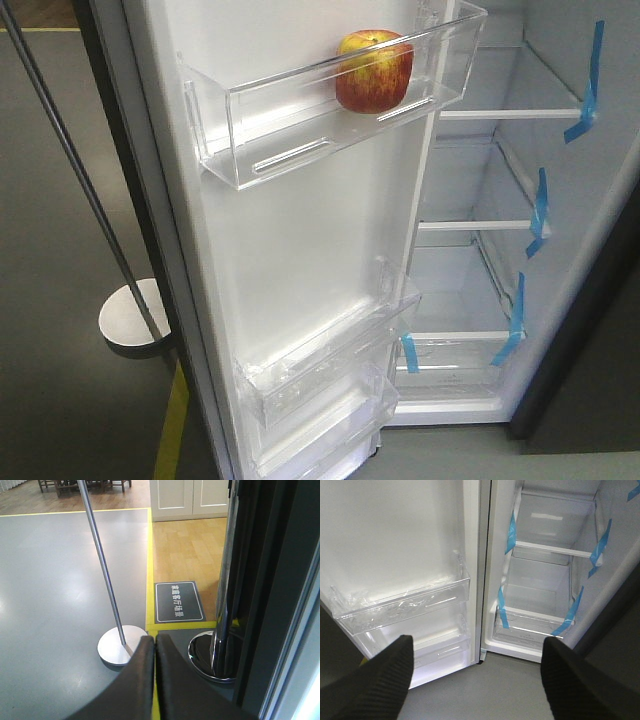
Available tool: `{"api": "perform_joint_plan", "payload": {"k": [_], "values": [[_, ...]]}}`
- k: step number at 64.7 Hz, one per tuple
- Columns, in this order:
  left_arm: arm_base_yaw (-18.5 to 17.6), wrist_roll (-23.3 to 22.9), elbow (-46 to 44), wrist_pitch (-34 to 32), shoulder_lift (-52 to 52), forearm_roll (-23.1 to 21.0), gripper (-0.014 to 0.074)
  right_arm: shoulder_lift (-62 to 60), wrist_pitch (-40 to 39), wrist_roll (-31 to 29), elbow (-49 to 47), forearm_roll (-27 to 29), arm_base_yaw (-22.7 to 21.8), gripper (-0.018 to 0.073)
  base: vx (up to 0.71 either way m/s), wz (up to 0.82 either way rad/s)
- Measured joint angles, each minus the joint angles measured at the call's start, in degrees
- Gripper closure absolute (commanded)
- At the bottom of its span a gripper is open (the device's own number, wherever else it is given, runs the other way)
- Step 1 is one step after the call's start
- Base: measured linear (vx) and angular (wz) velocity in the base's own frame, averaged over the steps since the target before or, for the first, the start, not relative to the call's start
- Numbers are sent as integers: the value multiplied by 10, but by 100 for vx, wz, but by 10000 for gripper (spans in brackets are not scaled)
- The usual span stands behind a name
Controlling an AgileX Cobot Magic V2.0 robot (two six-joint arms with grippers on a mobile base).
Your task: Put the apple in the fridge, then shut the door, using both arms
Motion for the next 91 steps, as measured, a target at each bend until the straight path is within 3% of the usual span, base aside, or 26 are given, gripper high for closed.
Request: {"api": "perform_joint_plan", "payload": {"k": [31,46,51,64,70,83,91], "values": [[0,2,0,0,0,14,601,0,1,0,0,0,0,52,0,0],[0,2,0,-6,0,68,601,0,1,0,0,0,0,52,0,0],[0,-16,0,-42,0,58,601,0,1,0,0,0,0,52,0,0],[0,-58,0,-222,0,31,601,0,1,0,0,0,0,52,0,0],[0,-72,-8,-234,2,-3,601,0,1,1,0,0,0,52,0,-1],[0,-42,-170,-201,152,-26,601,0,1,2,0,0,0,52,0,0],[0,-35,-314,-124,285,-26,601,0,1,2,0,0,0,52,0,0]]}}
